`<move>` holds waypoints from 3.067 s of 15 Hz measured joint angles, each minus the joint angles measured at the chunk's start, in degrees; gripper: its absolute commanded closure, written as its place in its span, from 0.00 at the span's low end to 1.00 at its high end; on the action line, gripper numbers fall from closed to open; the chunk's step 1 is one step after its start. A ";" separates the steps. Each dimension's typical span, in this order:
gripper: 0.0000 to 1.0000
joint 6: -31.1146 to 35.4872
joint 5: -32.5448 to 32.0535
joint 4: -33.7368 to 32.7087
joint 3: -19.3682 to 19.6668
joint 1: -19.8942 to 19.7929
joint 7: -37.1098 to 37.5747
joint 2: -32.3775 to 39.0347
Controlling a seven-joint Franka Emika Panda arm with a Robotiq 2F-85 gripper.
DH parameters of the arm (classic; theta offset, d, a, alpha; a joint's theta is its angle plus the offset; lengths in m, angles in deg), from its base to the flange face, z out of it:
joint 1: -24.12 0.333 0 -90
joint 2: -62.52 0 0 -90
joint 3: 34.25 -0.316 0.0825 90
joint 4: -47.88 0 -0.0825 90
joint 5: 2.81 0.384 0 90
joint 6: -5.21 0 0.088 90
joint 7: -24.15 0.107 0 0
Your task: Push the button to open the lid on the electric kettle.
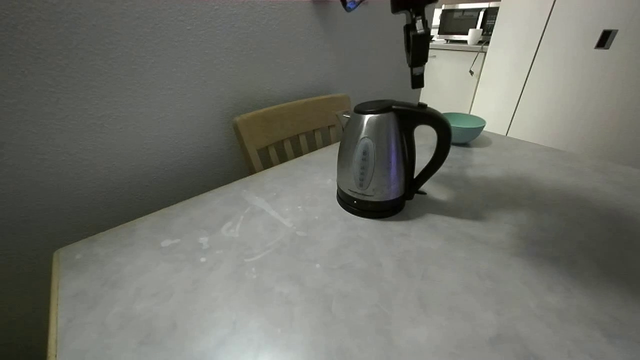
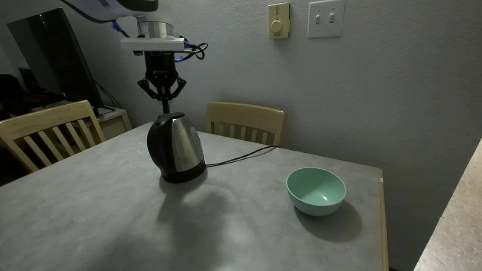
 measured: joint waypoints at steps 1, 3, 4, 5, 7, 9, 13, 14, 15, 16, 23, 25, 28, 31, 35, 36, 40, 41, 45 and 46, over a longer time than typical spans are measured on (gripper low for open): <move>1.00 0.43 0.00 1.12 -0.06 0.16 0.71 -1.04; 1.00 0.43 0.18 3.49 -0.36 0.31 2.93 -3.20; 1.00 0.35 0.48 4.72 -0.55 0.31 4.36 -4.27; 1.00 0.32 0.73 5.92 -0.70 0.31 5.68 -5.24; 1.00 0.38 1.14 8.13 -0.85 0.31 7.40 -7.15; 1.00 0.95 1.24 9.93 -0.86 0.30 7.98 -8.77; 1.00 3.37 1.28 12.11 -0.86 0.13 8.02 -10.53; 1.00 3.64 1.32 12.30 -0.85 0.08 8.02 -10.53; 1.00 3.75 1.33 12.47 -0.85 0.01 8.02 -10.49; 1.00 3.76 1.35 12.57 -0.83 -0.07 8.03 -10.36; 1.00 3.40 1.74 12.28 -0.70 -0.89 7.92 -5.64; 1.00 1.39 1.67 10.86 -0.91 -0.79 7.85 -4.38; 1.00 -0.55 1.61 9.40 -1.20 -0.68 7.78 -3.44; 1.00 -1.07 1.61 8.58 -1.32 -0.64 7.77 -3.03; 1.00 -0.65 1.52 7.94 -1.44 -0.45 7.77 -3.12; 1.00 -0.63 1.52 7.66 -1.49 -0.40 7.77 -3.19; 1.00 -0.62 1.35 6.60 -1.54 -0.12 7.77 -3.26; 1.00 -0.60 1.30 6.36 -1.54 -0.05 7.77 -3.26; 1.00 -0.63 1.28 5.79 -1.54 -0.01 7.77 -3.13; 1.00 -0.88 1.28 5.66 -1.50 -0.06 7.80 -2.73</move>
